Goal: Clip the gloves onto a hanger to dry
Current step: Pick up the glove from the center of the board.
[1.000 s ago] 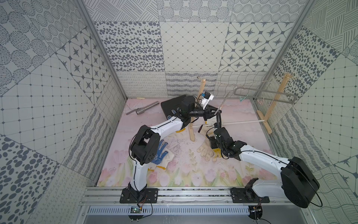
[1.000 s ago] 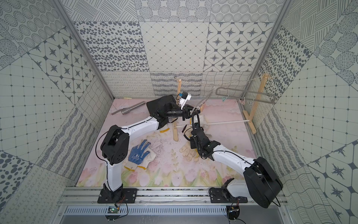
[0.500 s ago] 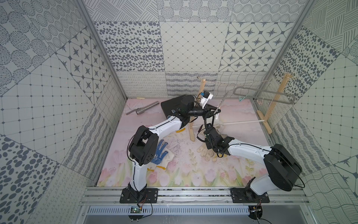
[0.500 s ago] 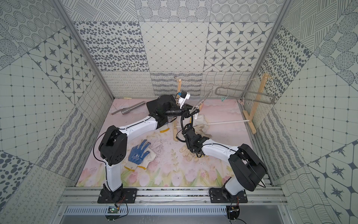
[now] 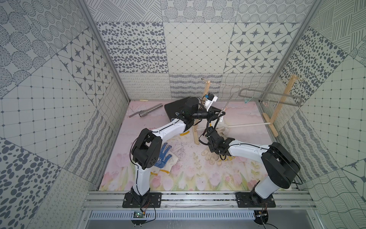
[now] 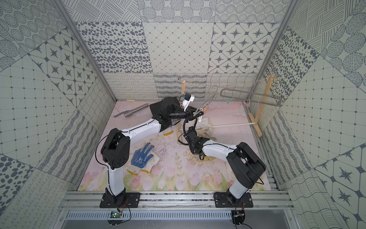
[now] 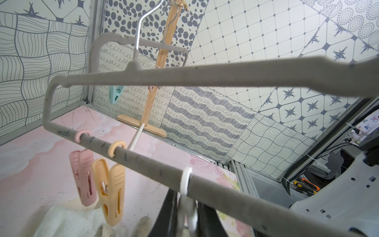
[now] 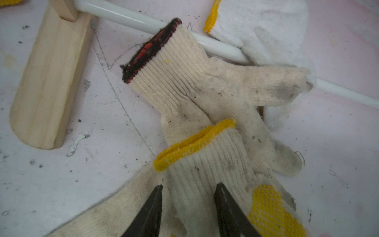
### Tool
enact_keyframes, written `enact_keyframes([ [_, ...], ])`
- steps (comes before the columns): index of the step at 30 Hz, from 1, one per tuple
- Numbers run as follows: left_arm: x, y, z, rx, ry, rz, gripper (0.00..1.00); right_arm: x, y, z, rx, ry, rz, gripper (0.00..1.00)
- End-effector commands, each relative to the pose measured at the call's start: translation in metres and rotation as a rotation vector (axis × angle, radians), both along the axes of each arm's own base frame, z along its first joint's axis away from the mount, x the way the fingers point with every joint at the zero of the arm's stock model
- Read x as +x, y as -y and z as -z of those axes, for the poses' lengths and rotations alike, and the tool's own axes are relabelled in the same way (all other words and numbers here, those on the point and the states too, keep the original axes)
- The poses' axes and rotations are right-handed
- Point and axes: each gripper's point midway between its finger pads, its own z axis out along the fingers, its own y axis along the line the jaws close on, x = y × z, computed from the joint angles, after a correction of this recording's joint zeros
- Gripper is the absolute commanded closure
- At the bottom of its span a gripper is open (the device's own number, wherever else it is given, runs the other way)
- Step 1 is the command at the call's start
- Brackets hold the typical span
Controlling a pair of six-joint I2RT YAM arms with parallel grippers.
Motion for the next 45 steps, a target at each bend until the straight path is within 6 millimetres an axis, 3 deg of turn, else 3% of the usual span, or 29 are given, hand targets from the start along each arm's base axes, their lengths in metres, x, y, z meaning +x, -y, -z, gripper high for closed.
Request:
enact_keyframes([
  [1,-0.005,-0.003,-0.007,-0.003,0.014,0.016,1.0,-0.001,-0.001,0.001,-0.022,0.001,0.003,0.59],
  [10,0.0,-0.003,-0.009,-0.01,0.009,0.012,1.0,-0.009,0.002,-0.014,0.035,0.053,-0.009,0.94],
  [13,0.0,-0.002,-0.009,-0.011,0.01,0.011,1.0,-0.012,0.003,-0.018,0.055,0.067,-0.012,1.0],
  [19,0.0,-0.003,-0.013,-0.015,0.012,0.007,1.0,-0.026,0.005,-0.035,0.128,0.073,-0.04,1.0],
  [24,0.001,-0.001,-0.018,-0.032,0.005,0.015,1.0,-0.049,0.014,-0.076,0.333,0.131,-0.115,1.0],
  [28,0.0,-0.001,-0.019,-0.044,0.003,0.02,1.0,-0.067,0.038,-0.128,0.596,0.271,-0.127,1.0],
  [32,-0.002,-0.001,-0.022,-0.06,0.004,0.028,1.0,-0.08,0.063,-0.165,0.789,0.375,-0.143,1.0],
  [40,-0.009,0.0,-0.029,-0.085,0.006,0.076,1.0,-0.068,0.073,-0.212,1.106,0.386,-0.233,1.0],
  [45,-0.011,0.0,-0.033,-0.097,0.015,0.09,1.0,-0.054,0.064,-0.237,1.245,0.329,-0.363,1.0],
])
